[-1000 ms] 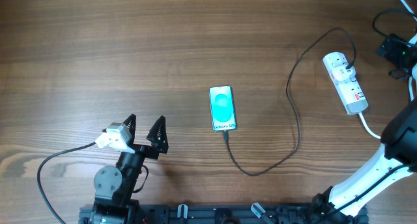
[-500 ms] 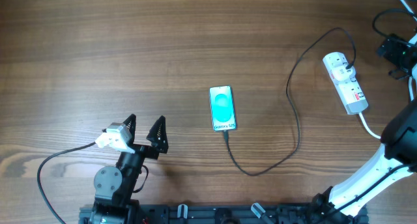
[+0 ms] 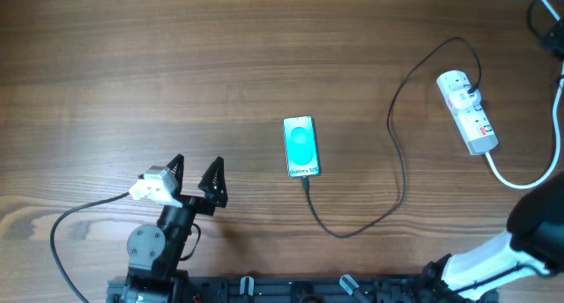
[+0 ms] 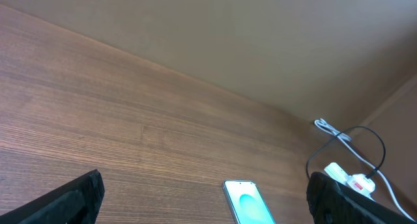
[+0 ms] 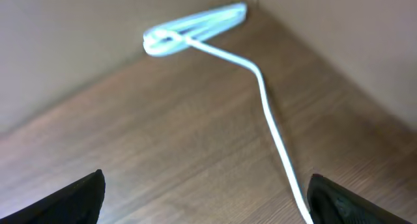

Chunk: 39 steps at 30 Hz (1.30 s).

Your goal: Plug charger to phone and switch on socket

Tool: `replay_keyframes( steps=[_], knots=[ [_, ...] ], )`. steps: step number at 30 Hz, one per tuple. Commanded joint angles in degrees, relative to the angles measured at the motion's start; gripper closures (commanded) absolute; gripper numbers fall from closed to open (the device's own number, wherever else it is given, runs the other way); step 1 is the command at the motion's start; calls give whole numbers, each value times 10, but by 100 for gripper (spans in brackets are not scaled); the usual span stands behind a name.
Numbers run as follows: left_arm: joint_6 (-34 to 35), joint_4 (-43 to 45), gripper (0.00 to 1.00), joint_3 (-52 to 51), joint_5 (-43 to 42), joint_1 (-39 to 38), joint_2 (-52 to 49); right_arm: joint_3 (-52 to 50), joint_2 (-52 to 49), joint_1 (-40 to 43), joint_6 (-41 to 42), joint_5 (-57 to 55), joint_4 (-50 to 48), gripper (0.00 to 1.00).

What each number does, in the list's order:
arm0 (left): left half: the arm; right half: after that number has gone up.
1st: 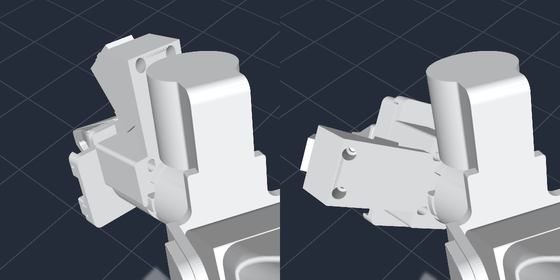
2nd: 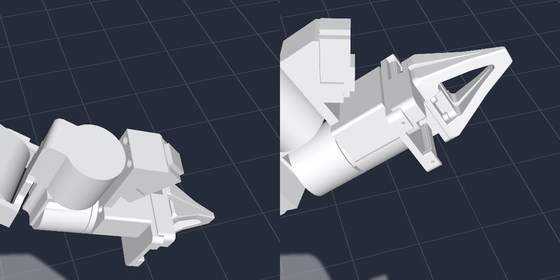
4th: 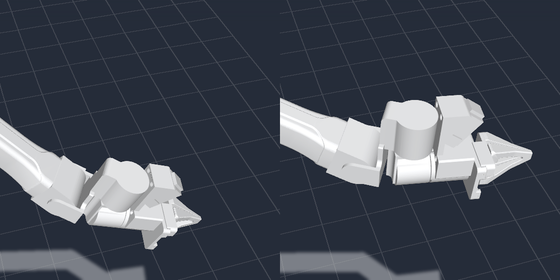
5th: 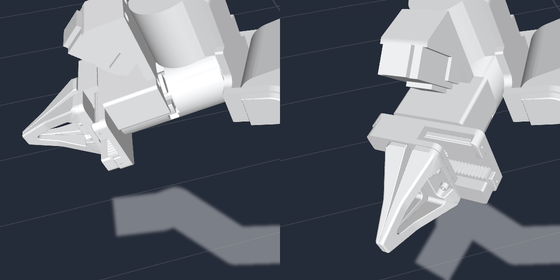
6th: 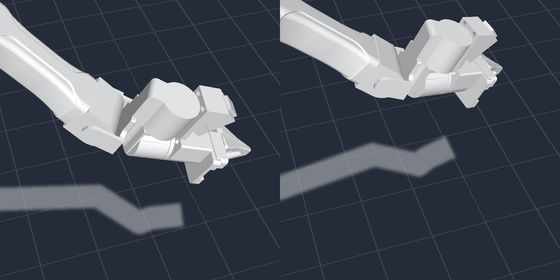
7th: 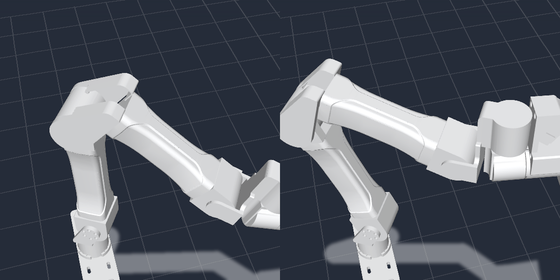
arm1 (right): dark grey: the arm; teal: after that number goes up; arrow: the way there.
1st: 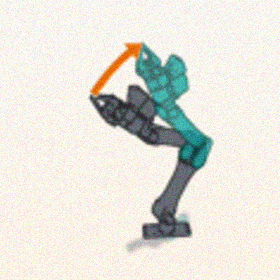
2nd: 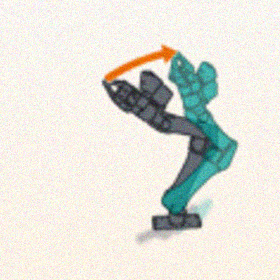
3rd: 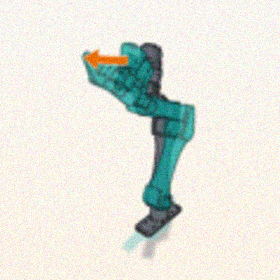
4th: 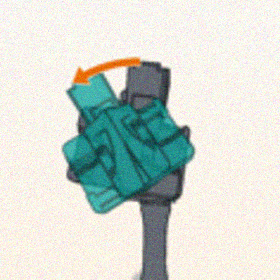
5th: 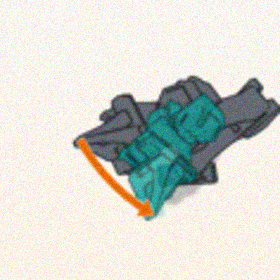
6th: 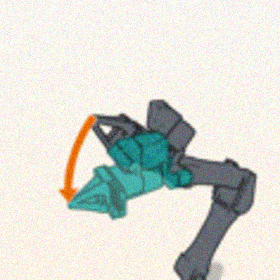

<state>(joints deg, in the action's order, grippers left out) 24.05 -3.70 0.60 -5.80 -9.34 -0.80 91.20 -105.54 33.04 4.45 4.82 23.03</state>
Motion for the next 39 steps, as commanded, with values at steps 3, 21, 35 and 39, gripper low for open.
replay_keyframes(
  steps=[3, 21, 35, 39],
  knots=[
    [-12, -4, 0, -3, 5, -2, 6, 3, 75, -4, 2, -3, 4, 0],
    [-12, -4, 0, -3, 5, -1, 6, 2, 153, -4, 2, -3, 6, 0],
    [-12, -4, 0, -3, 5, -2, 6, 2, 159, -4, 2, -3, 6, 0],
    [-12, -4, 0, -3, 5, -1, 6, 2, 156, -4, 2, -3, 6, 0]
  ],
)
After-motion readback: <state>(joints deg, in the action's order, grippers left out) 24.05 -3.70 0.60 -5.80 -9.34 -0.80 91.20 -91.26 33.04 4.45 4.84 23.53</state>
